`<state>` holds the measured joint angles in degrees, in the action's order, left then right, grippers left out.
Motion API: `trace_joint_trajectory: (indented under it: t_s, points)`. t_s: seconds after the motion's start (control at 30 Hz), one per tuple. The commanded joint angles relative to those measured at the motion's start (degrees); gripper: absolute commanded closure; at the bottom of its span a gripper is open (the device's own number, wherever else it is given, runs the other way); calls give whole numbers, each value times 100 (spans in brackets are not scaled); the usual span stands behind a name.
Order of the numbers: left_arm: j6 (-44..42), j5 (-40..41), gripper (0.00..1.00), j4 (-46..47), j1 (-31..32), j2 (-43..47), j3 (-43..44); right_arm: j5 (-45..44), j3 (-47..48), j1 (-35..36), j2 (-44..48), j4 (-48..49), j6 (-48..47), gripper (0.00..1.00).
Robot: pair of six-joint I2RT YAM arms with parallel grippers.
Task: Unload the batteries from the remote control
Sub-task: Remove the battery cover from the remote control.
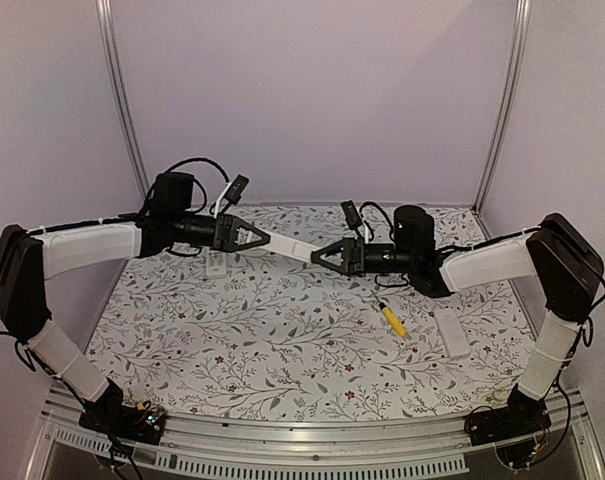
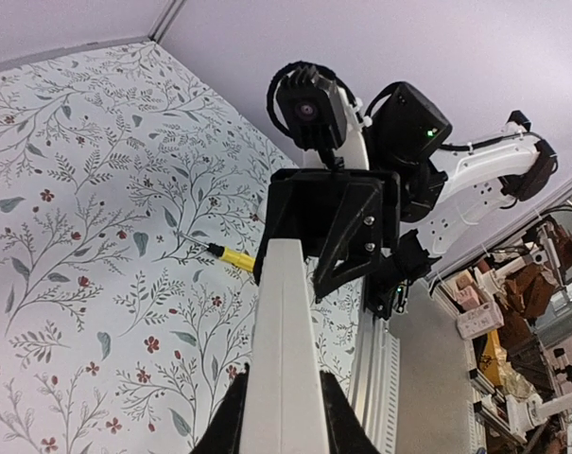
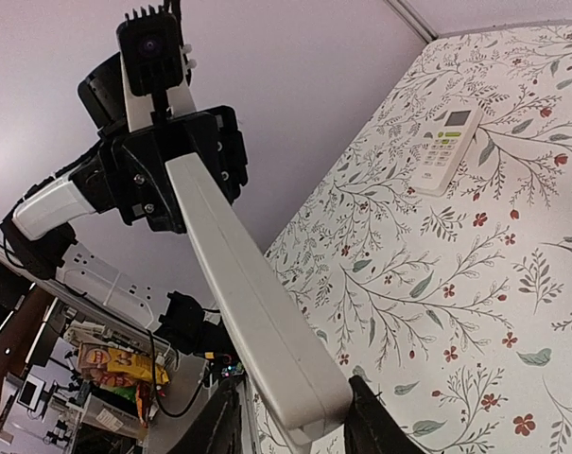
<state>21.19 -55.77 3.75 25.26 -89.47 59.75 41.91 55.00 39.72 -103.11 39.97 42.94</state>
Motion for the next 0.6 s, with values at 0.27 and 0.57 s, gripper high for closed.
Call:
trace_joint_trajectory:
  t_s: [0.27, 0.57]
  points:
    - [-1, 41, 100, 56, -142, 220, 55, -124, -148, -58, 265, 106, 72, 73]
    - [-18, 66, 100, 38, -139, 227, 55, -129, -198, -61, 324, 126, 79, 84]
